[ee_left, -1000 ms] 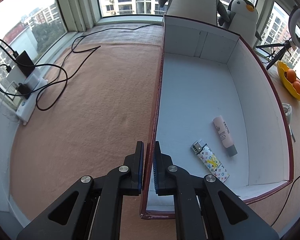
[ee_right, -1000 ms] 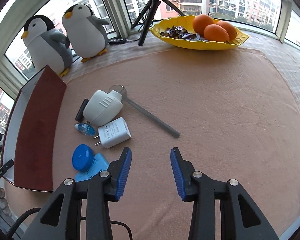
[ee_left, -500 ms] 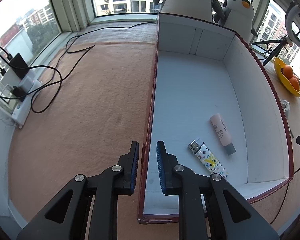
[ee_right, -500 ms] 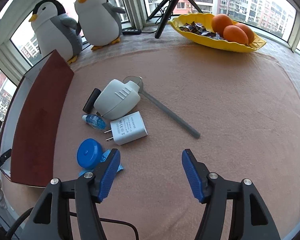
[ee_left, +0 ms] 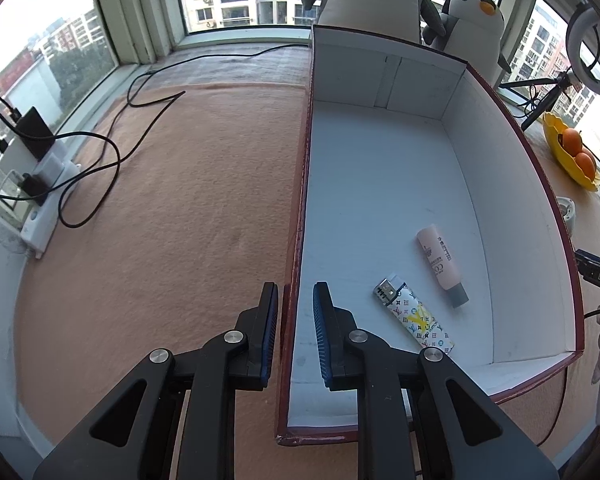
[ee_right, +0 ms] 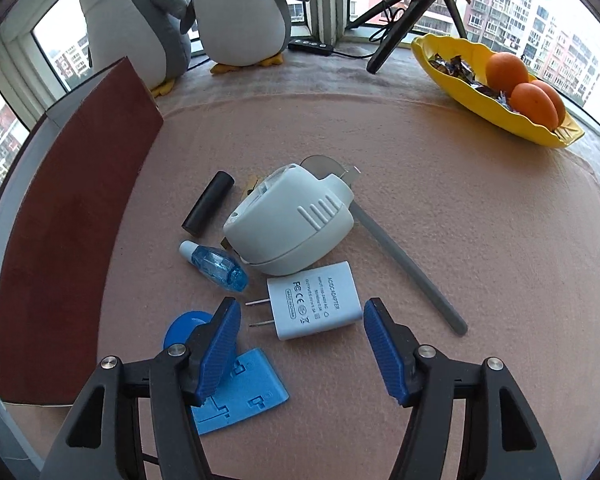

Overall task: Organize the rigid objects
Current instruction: 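Grasp the white USB charger with the right gripper, then carry the charger with the right gripper into the box and release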

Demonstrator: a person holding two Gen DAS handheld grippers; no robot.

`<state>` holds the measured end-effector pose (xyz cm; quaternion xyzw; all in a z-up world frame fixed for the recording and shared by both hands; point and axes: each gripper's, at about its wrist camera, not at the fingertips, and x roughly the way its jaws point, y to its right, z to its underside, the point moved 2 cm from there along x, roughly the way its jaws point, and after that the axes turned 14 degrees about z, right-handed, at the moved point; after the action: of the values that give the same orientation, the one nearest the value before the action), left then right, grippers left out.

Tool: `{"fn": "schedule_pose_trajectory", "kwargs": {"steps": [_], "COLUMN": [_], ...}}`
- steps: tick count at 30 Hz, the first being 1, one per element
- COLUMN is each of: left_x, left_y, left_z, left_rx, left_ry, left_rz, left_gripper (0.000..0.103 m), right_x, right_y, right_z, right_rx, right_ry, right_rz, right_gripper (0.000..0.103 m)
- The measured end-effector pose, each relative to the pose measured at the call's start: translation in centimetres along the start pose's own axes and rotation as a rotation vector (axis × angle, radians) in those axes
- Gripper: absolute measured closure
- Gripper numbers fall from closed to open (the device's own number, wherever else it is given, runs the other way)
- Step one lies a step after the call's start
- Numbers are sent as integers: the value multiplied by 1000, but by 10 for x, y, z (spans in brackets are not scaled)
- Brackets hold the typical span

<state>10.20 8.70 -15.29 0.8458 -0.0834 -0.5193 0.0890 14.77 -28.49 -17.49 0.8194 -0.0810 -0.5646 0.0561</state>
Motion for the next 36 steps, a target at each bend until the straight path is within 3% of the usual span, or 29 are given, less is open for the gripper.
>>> {"fn": "schedule_pose_trajectory", "kwargs": {"steps": [7,9,18,28,36], "left_x": [0,0,0,-2,-7], "left_y": [-1,-1,-1,0,2], "left_z": [1,0,0,2,4], "left_rx": [-6,-7,-9,-17,-18], "left_ry": [1,1,3,14,25], "left_rz": [0,-1,-3,-6,-9], "left_gripper": [87,86,86,86,87], "right_x": [15,15,1,-61,-120], "right_y": [2,2,3,5,-42], "right_z": [-1,-1,7,6,-8], "right_rx": [-3,1,17,24,-72], "right_ry": [-40,-50,-27,96,213], "right_rz": [-33,-55,-35,-66,-168], "right_gripper": [44,55,56,56,56]}}
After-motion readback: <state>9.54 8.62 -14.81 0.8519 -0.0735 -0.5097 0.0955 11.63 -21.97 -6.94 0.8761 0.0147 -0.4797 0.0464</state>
